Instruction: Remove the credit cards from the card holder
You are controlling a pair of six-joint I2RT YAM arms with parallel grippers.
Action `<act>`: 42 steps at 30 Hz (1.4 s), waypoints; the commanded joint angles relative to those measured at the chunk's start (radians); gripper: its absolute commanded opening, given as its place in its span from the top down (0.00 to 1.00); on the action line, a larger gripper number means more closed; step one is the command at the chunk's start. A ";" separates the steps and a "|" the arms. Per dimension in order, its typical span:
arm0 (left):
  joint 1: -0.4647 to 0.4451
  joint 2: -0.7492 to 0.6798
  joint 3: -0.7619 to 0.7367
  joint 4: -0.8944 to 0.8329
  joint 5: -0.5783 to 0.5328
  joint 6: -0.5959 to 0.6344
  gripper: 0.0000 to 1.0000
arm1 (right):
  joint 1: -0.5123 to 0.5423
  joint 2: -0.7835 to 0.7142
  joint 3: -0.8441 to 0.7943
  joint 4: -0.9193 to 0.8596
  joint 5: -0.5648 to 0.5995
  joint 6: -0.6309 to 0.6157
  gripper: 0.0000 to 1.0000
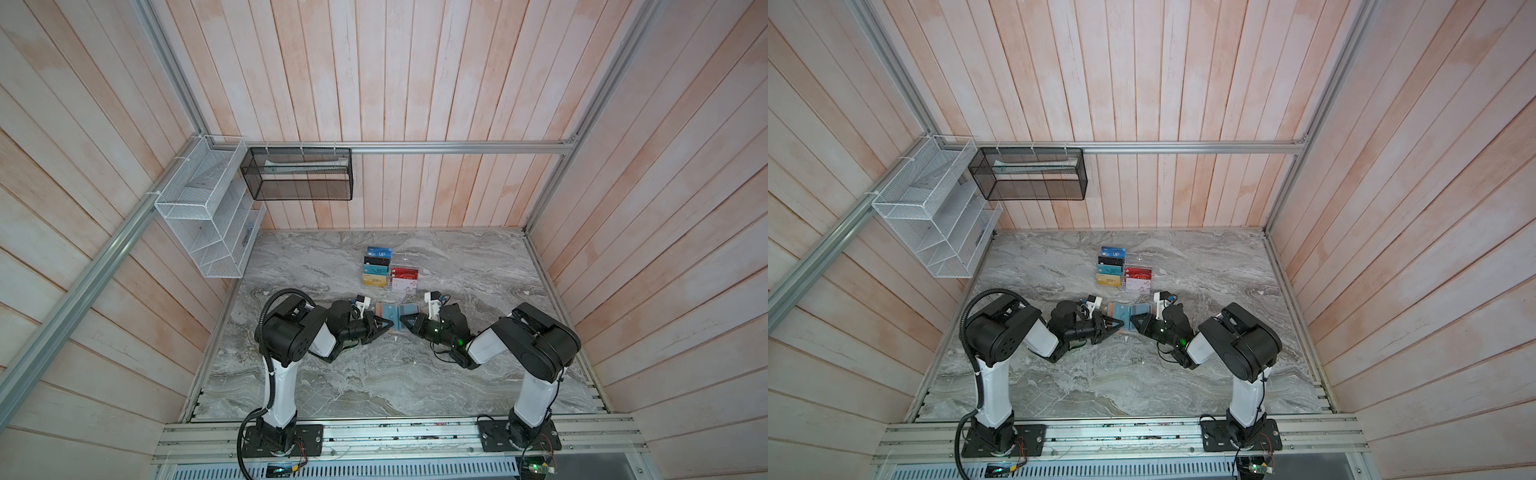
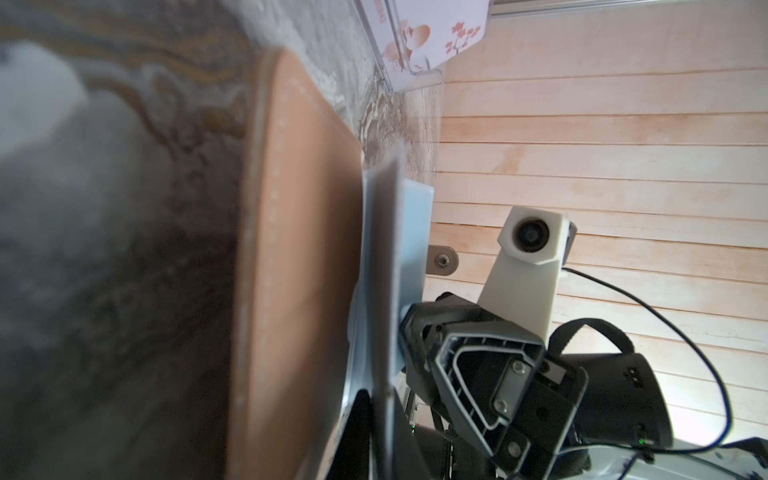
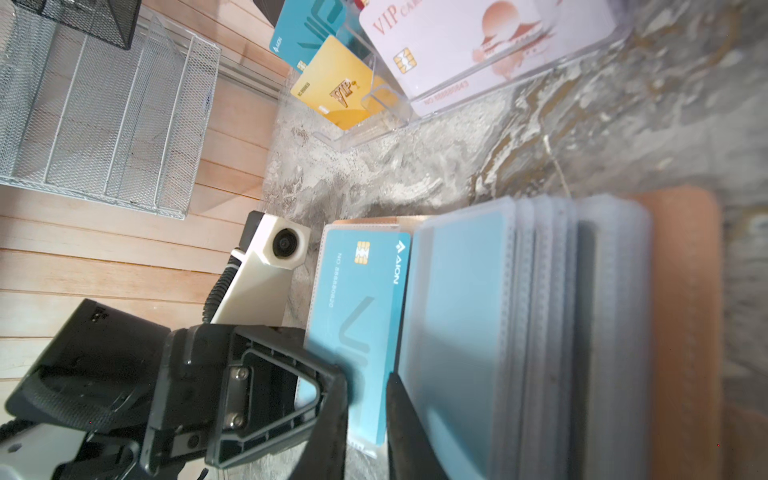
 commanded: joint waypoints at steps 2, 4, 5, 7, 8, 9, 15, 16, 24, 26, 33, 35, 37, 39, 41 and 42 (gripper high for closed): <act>-0.012 0.038 -0.051 -0.120 -0.009 0.021 0.97 | -0.017 -0.021 0.041 -0.072 -0.048 -0.025 0.80; -0.014 0.036 -0.060 -0.104 -0.008 0.016 0.98 | -0.018 -0.019 0.051 -0.085 -0.059 -0.027 0.80; -0.017 0.037 -0.064 -0.093 -0.006 0.012 1.00 | -0.018 -0.017 0.055 -0.089 -0.064 -0.025 0.79; -0.021 0.037 -0.073 -0.067 -0.005 0.002 1.00 | -0.019 -0.009 0.050 -0.071 -0.076 -0.014 0.77; -0.025 0.038 -0.077 -0.049 -0.003 -0.005 1.00 | -0.020 -0.005 0.046 -0.055 -0.082 -0.006 0.77; -0.028 0.037 -0.080 -0.038 -0.004 -0.011 1.00 | -0.021 -0.002 0.042 -0.045 -0.088 -0.001 0.77; -0.056 -0.004 -0.092 0.004 -0.007 -0.018 1.00 | -0.023 -0.010 0.026 -0.034 -0.102 0.003 0.73; -0.060 -0.014 -0.092 0.004 -0.009 -0.012 1.00 | -0.023 -0.016 0.020 -0.035 -0.104 0.002 0.72; -0.077 -0.044 -0.102 0.060 -0.007 -0.015 1.00 | -0.045 -0.070 -0.054 -0.020 -0.111 -0.009 0.69; -0.082 -0.038 -0.103 0.090 -0.002 -0.024 1.00 | -0.047 -0.075 -0.061 -0.024 -0.125 -0.017 0.67; -0.086 -0.010 -0.103 0.321 0.032 -0.108 1.00 | -0.046 -0.089 -0.063 -0.028 -0.172 -0.025 0.65; -0.087 -0.012 -0.092 0.341 0.039 -0.117 1.00 | -0.046 -0.096 -0.061 -0.034 -0.177 -0.031 0.64; -0.090 -0.021 -0.082 0.331 0.041 -0.112 1.00 | -0.047 -0.100 -0.061 -0.036 -0.178 -0.030 0.63; -0.094 -0.032 -0.076 0.316 0.042 -0.104 1.00 | -0.048 -0.098 -0.064 -0.024 -0.181 -0.024 0.62; -0.097 -0.038 -0.074 0.313 0.041 -0.099 1.00 | -0.047 -0.086 -0.068 0.013 -0.198 -0.008 0.61; -0.098 -0.040 -0.075 0.312 0.040 -0.099 1.00 | -0.047 -0.079 -0.070 0.029 -0.207 -0.002 0.61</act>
